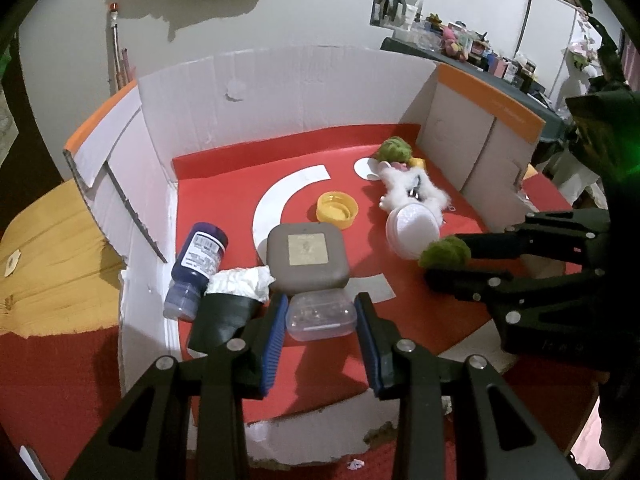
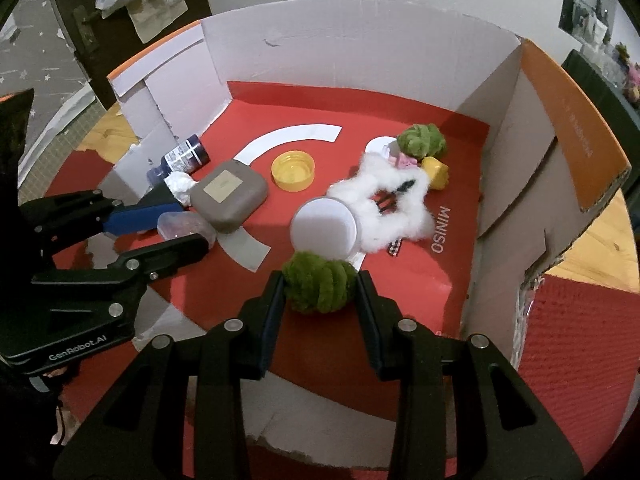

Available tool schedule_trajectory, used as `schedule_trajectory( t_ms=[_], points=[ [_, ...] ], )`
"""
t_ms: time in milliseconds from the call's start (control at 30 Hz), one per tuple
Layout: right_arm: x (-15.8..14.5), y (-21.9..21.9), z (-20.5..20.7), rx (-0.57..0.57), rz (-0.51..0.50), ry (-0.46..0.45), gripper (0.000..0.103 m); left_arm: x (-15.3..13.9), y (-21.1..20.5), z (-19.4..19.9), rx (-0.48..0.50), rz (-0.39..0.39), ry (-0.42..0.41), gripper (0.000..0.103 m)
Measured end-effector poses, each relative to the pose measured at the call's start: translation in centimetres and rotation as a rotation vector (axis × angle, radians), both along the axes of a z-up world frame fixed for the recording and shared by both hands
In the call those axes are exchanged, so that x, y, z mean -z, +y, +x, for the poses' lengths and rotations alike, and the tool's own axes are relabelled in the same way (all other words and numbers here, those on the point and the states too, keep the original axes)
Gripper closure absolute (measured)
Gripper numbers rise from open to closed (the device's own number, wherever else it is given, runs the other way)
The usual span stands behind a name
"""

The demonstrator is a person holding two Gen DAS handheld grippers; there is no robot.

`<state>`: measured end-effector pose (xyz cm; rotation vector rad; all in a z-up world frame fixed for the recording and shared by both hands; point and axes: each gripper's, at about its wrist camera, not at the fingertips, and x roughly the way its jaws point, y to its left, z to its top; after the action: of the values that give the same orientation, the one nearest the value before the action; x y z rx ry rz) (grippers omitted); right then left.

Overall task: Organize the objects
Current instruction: 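Lower the clear container and green plush onto the box floor, open both grippers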

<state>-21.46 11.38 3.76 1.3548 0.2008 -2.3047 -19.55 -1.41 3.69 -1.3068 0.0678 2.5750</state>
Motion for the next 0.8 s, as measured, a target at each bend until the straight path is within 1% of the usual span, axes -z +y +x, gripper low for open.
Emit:
schedule_trajectory(
  t_ms=[367,800],
  points=[
    [0.21,-0.03,0.12,0.003,0.000,0.010,0.069,0.54,0.24,-0.05,-0.009,-0.001,-0.004,0.065],
    [0.38,-0.06,0.09,0.003,-0.002,0.013,0.068,1.02,0.19,-0.28,-0.025,-0.008,-0.008,0.066]
  ],
)
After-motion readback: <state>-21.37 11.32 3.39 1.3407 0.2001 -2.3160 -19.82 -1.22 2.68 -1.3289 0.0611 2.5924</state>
